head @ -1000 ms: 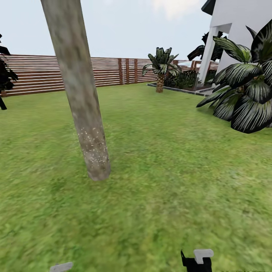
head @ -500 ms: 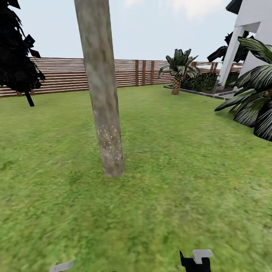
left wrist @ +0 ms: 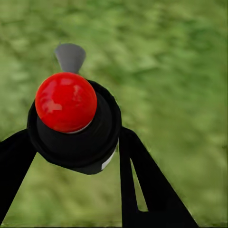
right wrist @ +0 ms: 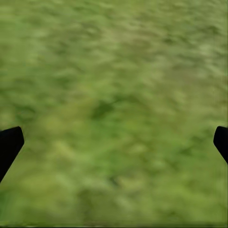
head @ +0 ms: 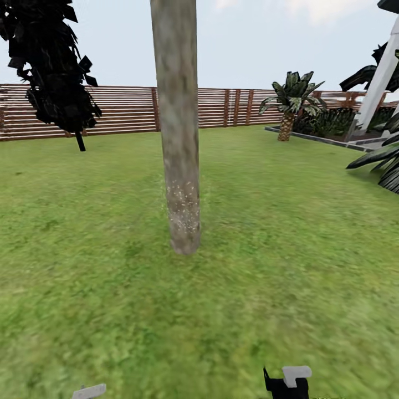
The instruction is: In the garden, pick up the pesticide atomizer on the floor and spray pesticide onto both trees until each tree trunk is fully covered.
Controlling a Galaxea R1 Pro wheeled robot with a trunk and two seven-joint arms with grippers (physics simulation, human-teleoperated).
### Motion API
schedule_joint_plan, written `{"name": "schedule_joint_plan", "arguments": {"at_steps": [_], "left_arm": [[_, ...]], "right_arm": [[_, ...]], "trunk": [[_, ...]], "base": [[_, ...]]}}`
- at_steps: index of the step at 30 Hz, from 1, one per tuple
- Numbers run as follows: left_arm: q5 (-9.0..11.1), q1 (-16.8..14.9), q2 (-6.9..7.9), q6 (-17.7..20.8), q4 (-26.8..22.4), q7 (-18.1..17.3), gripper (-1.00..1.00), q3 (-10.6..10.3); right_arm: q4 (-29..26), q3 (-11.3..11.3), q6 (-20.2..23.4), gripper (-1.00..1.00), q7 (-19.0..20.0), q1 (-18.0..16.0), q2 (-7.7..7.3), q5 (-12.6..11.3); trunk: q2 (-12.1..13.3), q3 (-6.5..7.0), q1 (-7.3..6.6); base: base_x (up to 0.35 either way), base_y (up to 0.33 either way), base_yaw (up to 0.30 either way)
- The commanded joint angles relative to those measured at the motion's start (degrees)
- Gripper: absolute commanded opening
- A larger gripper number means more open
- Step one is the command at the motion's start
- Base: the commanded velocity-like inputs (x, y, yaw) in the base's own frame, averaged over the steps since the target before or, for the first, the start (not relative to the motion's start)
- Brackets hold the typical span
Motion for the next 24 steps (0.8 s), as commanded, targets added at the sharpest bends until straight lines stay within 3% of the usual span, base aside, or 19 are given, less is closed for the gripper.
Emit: {"name": "schedule_joint_plan", "arguments": {"at_steps": [1,24], "left_arm": [[0.00,0.00,0.00,0.00,-0.01,0.01,-1.00,0.01],[0.16,0.00,0.08,0.09,0.04,0.01,-1.00,0.17]], "right_arm": [[0.00,0.00,0.00,1.00,0.00,0.00,0.00,0.03],[0.00,0.00,-0.03,1.00,0.00,0.00,0.00,0.09]], "trunk": [[0.00,0.00,0.00],[0.00,0.00,0.00]], "base": [[-0.199,-0.211,0.279],[-0.012,-0.015,0.279]]}}
